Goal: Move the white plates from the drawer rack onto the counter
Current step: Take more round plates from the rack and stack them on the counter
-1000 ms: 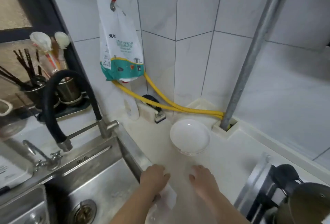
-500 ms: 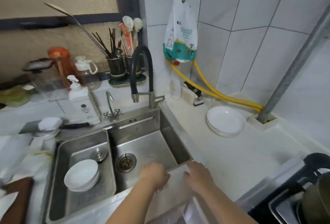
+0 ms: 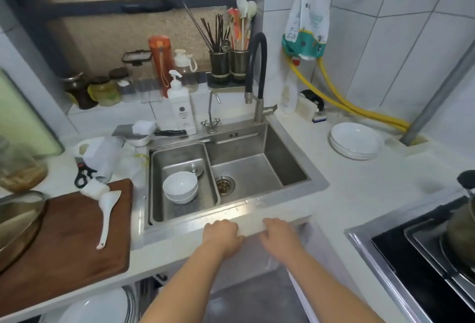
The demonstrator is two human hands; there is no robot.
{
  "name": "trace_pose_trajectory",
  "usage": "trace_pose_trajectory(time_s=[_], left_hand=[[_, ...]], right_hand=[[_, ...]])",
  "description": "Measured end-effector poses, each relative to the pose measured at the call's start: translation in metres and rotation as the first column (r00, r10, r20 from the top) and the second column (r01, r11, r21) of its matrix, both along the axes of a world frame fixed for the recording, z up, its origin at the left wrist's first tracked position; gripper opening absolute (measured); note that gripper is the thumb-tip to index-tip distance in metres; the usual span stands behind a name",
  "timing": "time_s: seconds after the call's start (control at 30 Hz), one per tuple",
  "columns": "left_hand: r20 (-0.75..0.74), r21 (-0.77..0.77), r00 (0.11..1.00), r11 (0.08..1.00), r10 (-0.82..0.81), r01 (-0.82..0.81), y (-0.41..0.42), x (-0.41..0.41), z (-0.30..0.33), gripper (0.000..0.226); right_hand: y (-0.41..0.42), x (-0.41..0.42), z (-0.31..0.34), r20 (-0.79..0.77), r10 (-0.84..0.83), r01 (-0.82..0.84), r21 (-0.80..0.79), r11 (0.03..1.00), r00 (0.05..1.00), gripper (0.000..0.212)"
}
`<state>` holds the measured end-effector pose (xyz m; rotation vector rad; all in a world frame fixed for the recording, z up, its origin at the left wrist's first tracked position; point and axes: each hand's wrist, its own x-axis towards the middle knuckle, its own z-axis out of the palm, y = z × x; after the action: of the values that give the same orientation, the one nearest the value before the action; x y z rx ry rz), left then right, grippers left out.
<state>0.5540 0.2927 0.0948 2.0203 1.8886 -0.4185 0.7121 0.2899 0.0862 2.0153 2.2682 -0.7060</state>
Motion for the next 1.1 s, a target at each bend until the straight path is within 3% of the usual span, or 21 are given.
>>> trace_pose_trajectory(time_s=[0.33,0.73,0.9,1.1], left_hand=[[0.031,0.029,0.973,0.973,0.228,-0.229,-0.078,-0.052,0.013,0.041],[-0.006,-0.059,0.799,0.797,0.602,-0.601,-0.214,-0.127,-0.009,0.043],[-0.003,-0.058,0.742,0.741,0.670,-0.669,-0.254,-0.166,-0.017,0.043],[0.004,-0.061,0.744,0.742,0.669,-0.667,-0.274,-0.223,-0.023,0.041]], right_hand=[[-0.034,-0.062,0.008,0.061,0.298,-0.299,0.004,0.954,0.952,0.045],[-0.105,-0.155,-0.013,0.030,0.634,-0.631,-0.069,0.773,0.773,0.042],[-0.136,-0.195,-0.016,0.040,0.711,-0.706,-0.082,0.703,0.702,0.034],[-0.158,-0.251,-0.026,-0.006,0.680,-0.677,-0.104,0.729,0.733,0.037]])
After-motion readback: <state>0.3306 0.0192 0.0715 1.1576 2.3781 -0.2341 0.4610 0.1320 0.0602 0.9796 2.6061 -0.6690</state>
